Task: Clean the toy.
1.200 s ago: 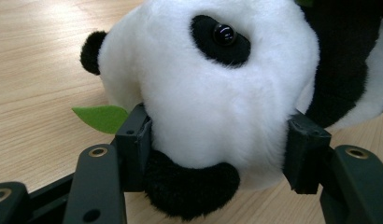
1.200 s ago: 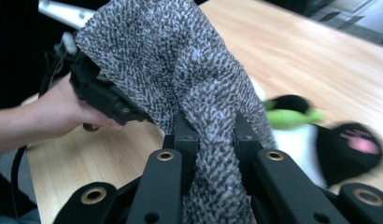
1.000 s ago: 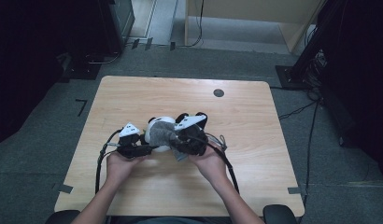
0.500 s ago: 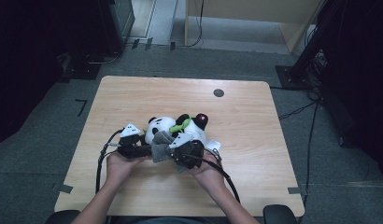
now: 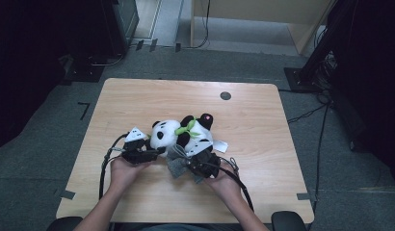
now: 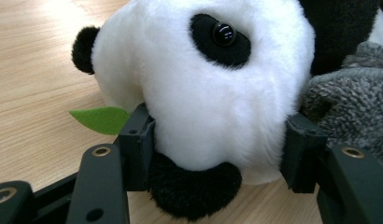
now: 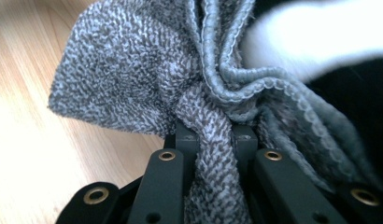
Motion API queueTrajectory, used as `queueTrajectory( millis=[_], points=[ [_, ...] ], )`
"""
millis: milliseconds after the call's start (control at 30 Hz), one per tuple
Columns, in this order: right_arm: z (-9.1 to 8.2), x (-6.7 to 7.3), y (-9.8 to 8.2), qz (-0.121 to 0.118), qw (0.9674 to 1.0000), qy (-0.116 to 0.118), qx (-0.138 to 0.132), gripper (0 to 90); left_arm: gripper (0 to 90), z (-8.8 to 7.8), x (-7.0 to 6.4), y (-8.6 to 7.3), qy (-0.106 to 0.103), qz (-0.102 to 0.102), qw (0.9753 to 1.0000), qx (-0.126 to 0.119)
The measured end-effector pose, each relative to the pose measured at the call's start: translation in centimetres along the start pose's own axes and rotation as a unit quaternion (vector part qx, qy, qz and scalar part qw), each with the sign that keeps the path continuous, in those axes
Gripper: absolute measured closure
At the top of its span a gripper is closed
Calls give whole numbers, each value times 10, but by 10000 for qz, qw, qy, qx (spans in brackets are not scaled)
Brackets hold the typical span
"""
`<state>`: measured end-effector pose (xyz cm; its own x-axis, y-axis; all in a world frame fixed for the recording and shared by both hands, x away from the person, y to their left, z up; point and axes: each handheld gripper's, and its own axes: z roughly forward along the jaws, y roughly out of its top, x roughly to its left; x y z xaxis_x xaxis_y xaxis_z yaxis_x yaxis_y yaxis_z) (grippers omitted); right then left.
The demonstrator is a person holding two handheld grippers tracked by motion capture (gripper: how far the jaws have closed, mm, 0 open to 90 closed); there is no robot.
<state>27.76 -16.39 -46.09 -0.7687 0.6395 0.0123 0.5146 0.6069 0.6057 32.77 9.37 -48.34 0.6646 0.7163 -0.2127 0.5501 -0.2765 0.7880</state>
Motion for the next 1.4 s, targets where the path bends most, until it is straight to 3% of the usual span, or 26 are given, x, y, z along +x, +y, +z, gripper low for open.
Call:
queueTrajectory(
  millis=[400,633,800,933,1033,1167,1267,1300,1400],
  points=[
    [-23,-28,-17,510,9987,-16,47,798,415,1,0,0,-24,-25,10000,34],
    [-38,-47,-29,858,9963,-98,29,796,416,1,0,0,-21,-24,10000,40],
    [-46,-62,-38,1040,9941,-287,86,796,416,1,0,0,-15,-16,10000,42],
    [-50,-74,-43,1250,9912,-422,86,796,415,1,0,0,-19,-30,10000,38],
    [-55,-81,-46,1393,9881,-651,48,796,415,0,0,0,-21,-39,10000,37],
    [-73,-94,-46,1734,9803,-879,-343,797,415,0,0,-1,-1,16,10000,39],
    [-89,-100,-42,1962,9733,-855,-832,797,415,0,-1,-1,13,26,10000,45],
    [-93,-99,-39,1939,9727,-884,-914,797,415,0,-1,-1,15,12,10000,42],
    [-99,-91,-26,1755,9753,-792,-1082,797,415,0,-1,-1,19,15,10000,45]
  ],
)
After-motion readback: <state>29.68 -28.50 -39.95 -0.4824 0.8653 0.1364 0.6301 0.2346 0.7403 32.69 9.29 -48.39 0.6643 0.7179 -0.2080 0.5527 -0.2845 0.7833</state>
